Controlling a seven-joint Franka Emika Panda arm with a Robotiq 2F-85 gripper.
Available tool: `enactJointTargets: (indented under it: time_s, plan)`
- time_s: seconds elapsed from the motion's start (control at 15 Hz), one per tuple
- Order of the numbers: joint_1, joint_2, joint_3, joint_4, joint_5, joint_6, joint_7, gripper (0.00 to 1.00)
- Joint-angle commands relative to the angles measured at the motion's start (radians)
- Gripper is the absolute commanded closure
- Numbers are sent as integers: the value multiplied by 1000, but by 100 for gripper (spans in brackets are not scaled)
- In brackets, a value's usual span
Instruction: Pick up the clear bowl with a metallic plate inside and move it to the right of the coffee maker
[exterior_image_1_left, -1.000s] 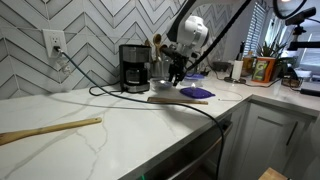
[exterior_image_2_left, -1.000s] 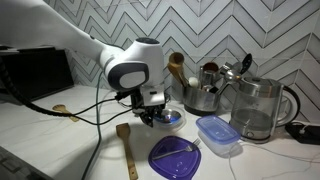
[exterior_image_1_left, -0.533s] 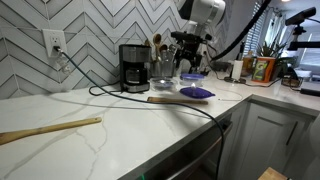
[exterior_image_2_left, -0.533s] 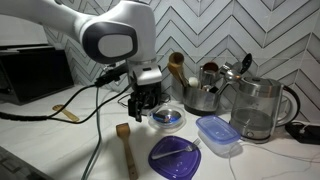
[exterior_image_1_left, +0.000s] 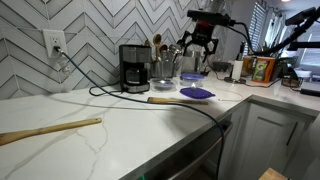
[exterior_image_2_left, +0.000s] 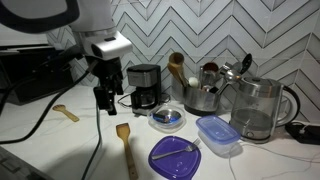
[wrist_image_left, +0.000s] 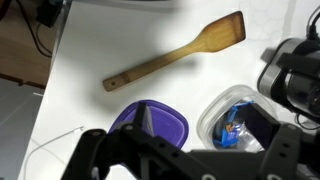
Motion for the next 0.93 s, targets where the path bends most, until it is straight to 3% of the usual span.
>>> enactJointTargets:
  time_s: [0.0,0.07,0.33,0.87]
  plan:
    - [-16,-191,11,-150,1,20,-186,0]
    - [-33,-76,29,-51,16,-3,-112,0]
    - [-34,-168,29,-115,18,-3,-178,0]
    - [-33,-171,30,-120,17,-1,-181,0]
